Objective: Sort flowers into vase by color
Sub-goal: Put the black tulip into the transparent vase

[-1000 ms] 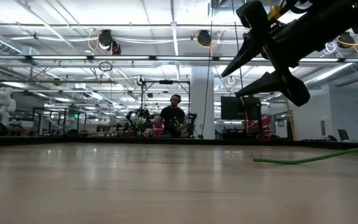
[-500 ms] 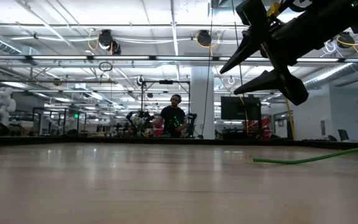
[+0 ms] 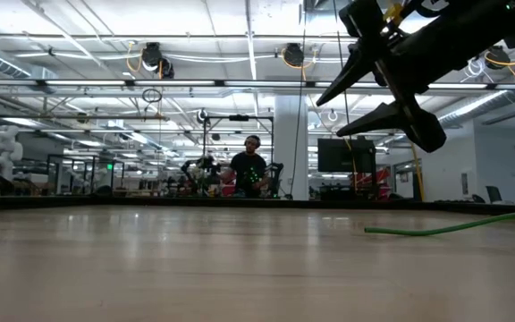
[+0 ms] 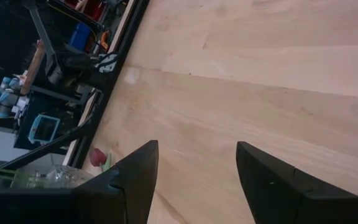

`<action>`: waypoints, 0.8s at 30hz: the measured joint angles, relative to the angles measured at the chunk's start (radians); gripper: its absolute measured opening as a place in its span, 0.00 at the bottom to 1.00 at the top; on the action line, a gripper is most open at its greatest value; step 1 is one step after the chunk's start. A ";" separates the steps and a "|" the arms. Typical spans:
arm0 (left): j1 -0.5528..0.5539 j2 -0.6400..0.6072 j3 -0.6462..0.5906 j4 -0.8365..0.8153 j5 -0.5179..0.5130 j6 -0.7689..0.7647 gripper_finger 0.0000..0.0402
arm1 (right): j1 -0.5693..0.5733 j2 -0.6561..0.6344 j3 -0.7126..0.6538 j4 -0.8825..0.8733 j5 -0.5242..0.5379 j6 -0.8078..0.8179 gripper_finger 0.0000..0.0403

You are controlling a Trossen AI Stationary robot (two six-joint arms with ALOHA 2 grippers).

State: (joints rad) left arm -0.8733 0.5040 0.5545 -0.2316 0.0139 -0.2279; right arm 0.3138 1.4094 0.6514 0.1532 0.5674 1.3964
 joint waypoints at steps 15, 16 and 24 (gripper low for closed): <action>-0.011 0.060 0.000 0.006 -0.015 -0.105 0.16 | 0.000 0.000 0.000 -0.008 0.006 -0.047 0.52; -0.011 0.063 0.000 0.006 -0.033 -0.106 0.16 | 0.000 0.000 0.000 -0.007 0.006 -0.047 0.52; -0.011 0.066 0.000 0.002 -0.050 -0.159 0.16 | 0.000 0.000 0.000 -0.007 0.006 -0.047 0.52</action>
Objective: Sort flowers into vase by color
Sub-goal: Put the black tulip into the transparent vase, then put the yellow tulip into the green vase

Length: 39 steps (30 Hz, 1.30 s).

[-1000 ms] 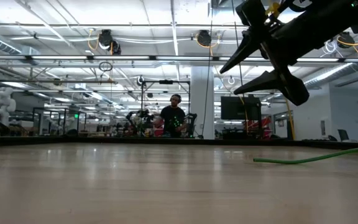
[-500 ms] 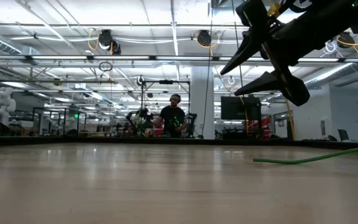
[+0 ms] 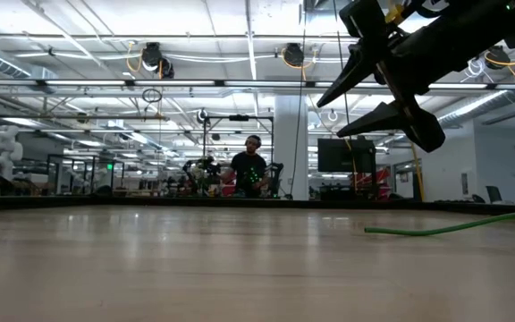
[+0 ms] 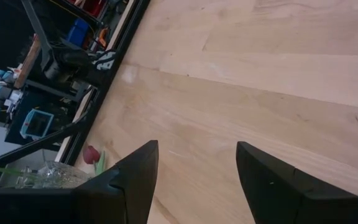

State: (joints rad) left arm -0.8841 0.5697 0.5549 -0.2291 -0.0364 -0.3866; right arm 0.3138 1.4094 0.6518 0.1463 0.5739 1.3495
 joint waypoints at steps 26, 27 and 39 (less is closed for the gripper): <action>0.000 -0.002 0.064 -0.246 0.031 0.075 0.51 | 0.000 0.000 0.001 0.000 0.002 -0.031 0.52; 0.000 -0.002 0.076 -0.296 0.021 0.077 0.51 | 0.000 0.000 0.001 0.000 0.002 -0.034 0.52; 0.000 -0.002 0.189 -0.631 -0.186 0.092 0.51 | 0.000 0.000 0.001 0.000 0.002 -0.049 0.52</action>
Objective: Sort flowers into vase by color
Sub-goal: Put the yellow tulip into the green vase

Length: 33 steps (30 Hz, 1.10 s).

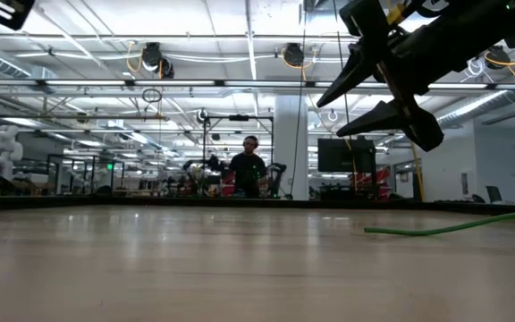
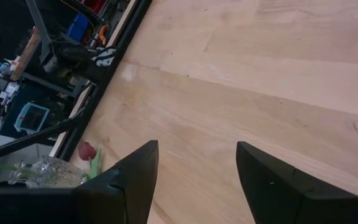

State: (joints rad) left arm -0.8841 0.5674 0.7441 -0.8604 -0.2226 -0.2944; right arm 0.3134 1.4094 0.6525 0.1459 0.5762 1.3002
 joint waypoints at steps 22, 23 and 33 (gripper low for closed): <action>0.121 0.003 0.019 -0.328 -0.097 -0.591 0.34 | -0.024 0.000 0.000 0.024 0.026 0.092 0.52; 0.123 0.006 0.019 -0.329 -0.098 -0.591 0.33 | -0.029 0.000 0.000 0.026 0.025 0.076 0.52; 0.169 0.060 0.019 -0.332 -0.121 -0.591 0.27 | -0.047 0.125 0.066 0.360 -0.059 -0.518 0.52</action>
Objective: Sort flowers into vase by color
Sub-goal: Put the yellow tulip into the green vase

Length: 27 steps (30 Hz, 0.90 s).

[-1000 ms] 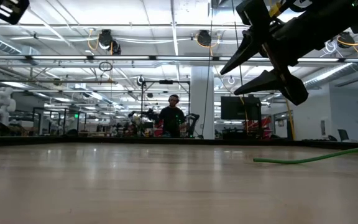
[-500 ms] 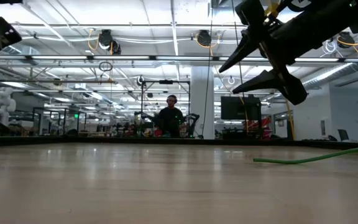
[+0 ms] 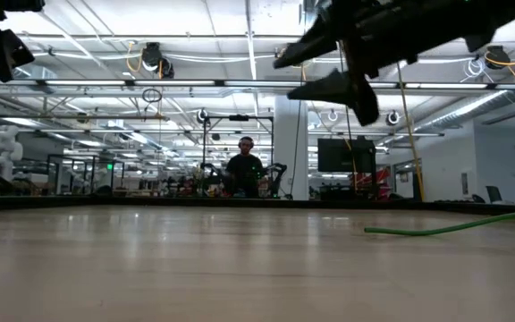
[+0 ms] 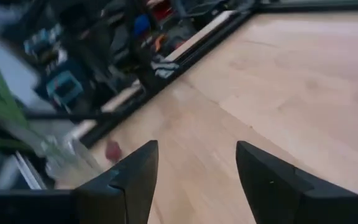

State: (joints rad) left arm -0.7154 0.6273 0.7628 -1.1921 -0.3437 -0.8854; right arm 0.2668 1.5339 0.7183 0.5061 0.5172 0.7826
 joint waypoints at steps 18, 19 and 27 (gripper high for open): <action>0.022 0.076 -0.001 0.033 -0.040 -0.117 0.03 | -0.052 0.047 0.568 -1.514 -0.360 -0.201 0.52; 0.022 0.076 -0.001 0.033 -0.040 -0.131 0.03 | -0.052 0.047 0.572 -1.581 -0.378 -0.221 0.52; 0.022 0.076 -0.001 0.034 -0.061 -0.182 0.03 | -0.031 0.046 0.421 -1.792 -0.542 -0.310 0.52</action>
State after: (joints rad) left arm -0.6937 0.7029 0.7620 -1.1580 -0.4046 -1.0676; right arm 0.2357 1.5799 1.1394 -1.2860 -0.0245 0.4729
